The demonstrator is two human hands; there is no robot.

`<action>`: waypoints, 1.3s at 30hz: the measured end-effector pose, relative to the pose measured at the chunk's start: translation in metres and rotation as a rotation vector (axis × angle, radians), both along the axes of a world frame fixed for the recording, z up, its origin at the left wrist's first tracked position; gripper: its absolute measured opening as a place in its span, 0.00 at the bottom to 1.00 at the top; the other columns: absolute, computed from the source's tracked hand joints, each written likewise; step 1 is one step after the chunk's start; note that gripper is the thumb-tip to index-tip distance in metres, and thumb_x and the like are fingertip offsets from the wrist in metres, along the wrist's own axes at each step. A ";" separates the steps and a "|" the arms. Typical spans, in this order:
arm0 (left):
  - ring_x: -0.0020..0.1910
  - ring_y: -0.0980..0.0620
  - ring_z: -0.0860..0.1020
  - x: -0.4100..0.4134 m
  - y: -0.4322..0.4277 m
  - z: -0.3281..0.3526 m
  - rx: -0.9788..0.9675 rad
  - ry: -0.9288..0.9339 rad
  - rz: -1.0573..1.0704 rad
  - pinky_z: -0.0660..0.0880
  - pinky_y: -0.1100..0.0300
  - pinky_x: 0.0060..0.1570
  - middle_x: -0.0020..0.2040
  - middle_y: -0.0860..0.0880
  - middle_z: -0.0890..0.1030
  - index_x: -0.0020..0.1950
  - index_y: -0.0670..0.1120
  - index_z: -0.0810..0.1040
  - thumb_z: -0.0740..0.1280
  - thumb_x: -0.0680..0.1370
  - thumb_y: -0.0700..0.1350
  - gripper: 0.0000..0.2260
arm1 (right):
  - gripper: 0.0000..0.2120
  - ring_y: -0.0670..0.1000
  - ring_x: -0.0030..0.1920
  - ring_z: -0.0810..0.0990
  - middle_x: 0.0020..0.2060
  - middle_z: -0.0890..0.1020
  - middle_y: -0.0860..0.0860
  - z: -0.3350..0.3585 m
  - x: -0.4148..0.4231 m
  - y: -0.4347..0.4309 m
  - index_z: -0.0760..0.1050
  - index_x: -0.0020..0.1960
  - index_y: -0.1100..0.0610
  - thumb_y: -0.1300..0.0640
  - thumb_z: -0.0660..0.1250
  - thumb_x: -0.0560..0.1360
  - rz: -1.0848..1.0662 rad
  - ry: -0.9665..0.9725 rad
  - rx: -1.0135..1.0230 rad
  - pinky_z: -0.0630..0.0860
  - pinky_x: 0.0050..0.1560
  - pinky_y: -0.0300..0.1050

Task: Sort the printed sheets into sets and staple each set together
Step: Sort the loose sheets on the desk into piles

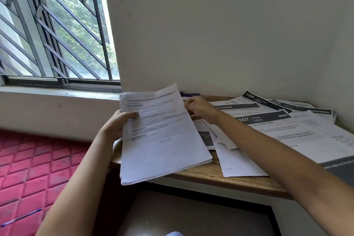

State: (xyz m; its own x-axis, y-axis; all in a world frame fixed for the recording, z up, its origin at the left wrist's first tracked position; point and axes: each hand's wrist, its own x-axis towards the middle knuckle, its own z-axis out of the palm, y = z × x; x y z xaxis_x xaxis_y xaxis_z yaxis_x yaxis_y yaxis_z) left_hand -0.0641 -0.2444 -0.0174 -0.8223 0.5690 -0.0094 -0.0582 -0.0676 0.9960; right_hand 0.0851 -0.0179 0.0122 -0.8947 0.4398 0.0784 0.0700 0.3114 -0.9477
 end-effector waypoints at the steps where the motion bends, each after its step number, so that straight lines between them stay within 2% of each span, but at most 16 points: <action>1: 0.31 0.50 0.83 0.001 -0.001 -0.002 -0.002 0.011 0.019 0.80 0.57 0.30 0.34 0.46 0.84 0.51 0.39 0.78 0.63 0.78 0.32 0.06 | 0.07 0.51 0.39 0.80 0.43 0.80 0.57 0.003 0.001 0.006 0.73 0.44 0.58 0.62 0.61 0.80 -0.052 0.015 0.044 0.80 0.45 0.49; 2: 0.30 0.50 0.83 0.001 -0.002 -0.004 -0.003 0.030 0.029 0.80 0.58 0.29 0.34 0.46 0.84 0.49 0.40 0.78 0.63 0.77 0.31 0.06 | 0.06 0.51 0.39 0.79 0.44 0.81 0.58 0.005 0.002 0.014 0.73 0.44 0.58 0.62 0.62 0.79 -0.105 0.021 0.108 0.80 0.43 0.46; 5: 0.30 0.52 0.83 0.001 -0.007 -0.006 0.000 0.088 0.051 0.80 0.59 0.29 0.33 0.48 0.84 0.48 0.41 0.78 0.63 0.77 0.30 0.07 | 0.03 0.50 0.46 0.79 0.49 0.82 0.55 0.004 0.005 0.043 0.76 0.48 0.58 0.58 0.67 0.76 -0.223 -0.013 0.435 0.77 0.49 0.46; 7: 0.29 0.53 0.82 0.002 -0.009 -0.005 0.010 0.104 0.086 0.80 0.60 0.29 0.32 0.49 0.84 0.47 0.41 0.77 0.63 0.77 0.30 0.08 | 0.13 0.50 0.53 0.77 0.54 0.80 0.53 0.001 0.010 0.057 0.77 0.57 0.59 0.56 0.70 0.75 -0.203 -0.084 0.590 0.72 0.53 0.41; 10: 0.28 0.54 0.82 0.001 -0.010 -0.003 0.032 0.112 0.140 0.80 0.61 0.28 0.30 0.50 0.83 0.45 0.42 0.77 0.64 0.76 0.30 0.08 | 0.27 0.52 0.66 0.72 0.65 0.74 0.54 -0.006 0.019 0.067 0.70 0.67 0.59 0.50 0.72 0.73 -0.040 -0.202 0.702 0.71 0.63 0.47; 12: 0.28 0.54 0.82 0.002 -0.009 -0.003 0.045 0.107 0.153 0.79 0.60 0.27 0.30 0.50 0.83 0.45 0.42 0.77 0.64 0.77 0.30 0.08 | 0.33 0.54 0.67 0.71 0.69 0.71 0.54 -0.013 0.021 0.070 0.66 0.71 0.57 0.44 0.71 0.72 -0.004 -0.310 0.813 0.70 0.64 0.48; 14: 0.28 0.54 0.82 0.004 -0.008 -0.003 0.055 0.106 0.137 0.79 0.61 0.27 0.31 0.50 0.83 0.45 0.42 0.77 0.64 0.76 0.30 0.08 | 0.35 0.55 0.67 0.71 0.70 0.70 0.54 -0.020 0.023 0.072 0.64 0.73 0.55 0.40 0.69 0.72 -0.010 -0.358 0.875 0.69 0.64 0.47; 17: 0.29 0.53 0.82 0.003 -0.007 -0.004 0.046 0.110 0.131 0.80 0.59 0.28 0.31 0.50 0.84 0.46 0.42 0.77 0.65 0.76 0.30 0.08 | 0.34 0.55 0.67 0.70 0.70 0.70 0.54 -0.026 0.023 0.074 0.63 0.73 0.54 0.41 0.68 0.73 -0.026 -0.359 0.847 0.69 0.63 0.46; 22: 0.31 0.51 0.83 -0.003 -0.011 -0.006 0.029 0.084 0.146 0.81 0.58 0.30 0.35 0.47 0.84 0.47 0.41 0.78 0.66 0.75 0.30 0.07 | 0.28 0.54 0.64 0.73 0.67 0.73 0.55 -0.033 0.022 0.080 0.66 0.71 0.57 0.49 0.67 0.75 -0.125 -0.288 0.797 0.68 0.56 0.43; 26: 0.30 0.52 0.83 -0.003 -0.012 -0.006 0.016 0.079 0.150 0.81 0.57 0.30 0.35 0.47 0.84 0.47 0.41 0.78 0.66 0.75 0.30 0.07 | 0.16 0.54 0.52 0.77 0.57 0.79 0.57 -0.040 0.022 0.091 0.73 0.62 0.58 0.55 0.65 0.75 -0.220 -0.214 0.782 0.71 0.46 0.43; 28: 0.30 0.52 0.83 -0.003 -0.010 -0.005 0.012 0.085 0.151 0.81 0.57 0.30 0.34 0.47 0.84 0.47 0.42 0.78 0.66 0.75 0.31 0.07 | 0.13 0.54 0.49 0.78 0.53 0.80 0.57 -0.038 0.025 0.096 0.74 0.58 0.59 0.58 0.65 0.74 -0.265 -0.160 0.774 0.72 0.46 0.44; 31: 0.30 0.52 0.83 -0.002 -0.010 -0.005 0.003 0.092 0.153 0.80 0.59 0.28 0.33 0.49 0.84 0.47 0.42 0.78 0.66 0.76 0.31 0.07 | 0.16 0.57 0.55 0.78 0.55 0.80 0.59 -0.032 0.027 0.103 0.74 0.61 0.62 0.64 0.65 0.73 -0.326 -0.072 0.696 0.73 0.52 0.45; 34: 0.29 0.53 0.82 -0.001 -0.009 -0.005 -0.013 0.106 0.155 0.80 0.59 0.28 0.32 0.50 0.84 0.47 0.43 0.78 0.66 0.76 0.32 0.07 | 0.21 0.58 0.58 0.78 0.59 0.79 0.60 -0.029 0.029 0.109 0.72 0.64 0.63 0.67 0.67 0.71 -0.368 -0.061 0.620 0.73 0.55 0.45; 36: 0.29 0.54 0.82 0.000 -0.008 -0.005 -0.020 0.119 0.161 0.80 0.59 0.29 0.32 0.50 0.84 0.46 0.43 0.78 0.66 0.76 0.31 0.07 | 0.26 0.57 0.60 0.77 0.62 0.77 0.59 -0.027 0.032 0.113 0.70 0.67 0.62 0.69 0.68 0.70 -0.376 -0.070 0.562 0.72 0.52 0.41; 39: 0.29 0.54 0.82 0.001 -0.009 -0.005 -0.017 0.119 0.163 0.81 0.59 0.30 0.34 0.48 0.84 0.46 0.43 0.78 0.67 0.75 0.32 0.07 | 0.27 0.54 0.52 0.78 0.57 0.79 0.58 -0.025 0.038 0.116 0.71 0.67 0.58 0.72 0.67 0.69 -0.382 -0.074 0.451 0.71 0.41 0.37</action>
State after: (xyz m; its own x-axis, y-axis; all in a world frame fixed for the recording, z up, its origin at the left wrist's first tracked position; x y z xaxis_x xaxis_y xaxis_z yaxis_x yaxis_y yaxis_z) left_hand -0.0629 -0.2531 -0.0224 -0.8996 0.4284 0.0849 0.0702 -0.0500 0.9963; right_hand 0.1236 0.0978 -0.0130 -0.6895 0.6697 0.2759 0.3174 0.6217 -0.7161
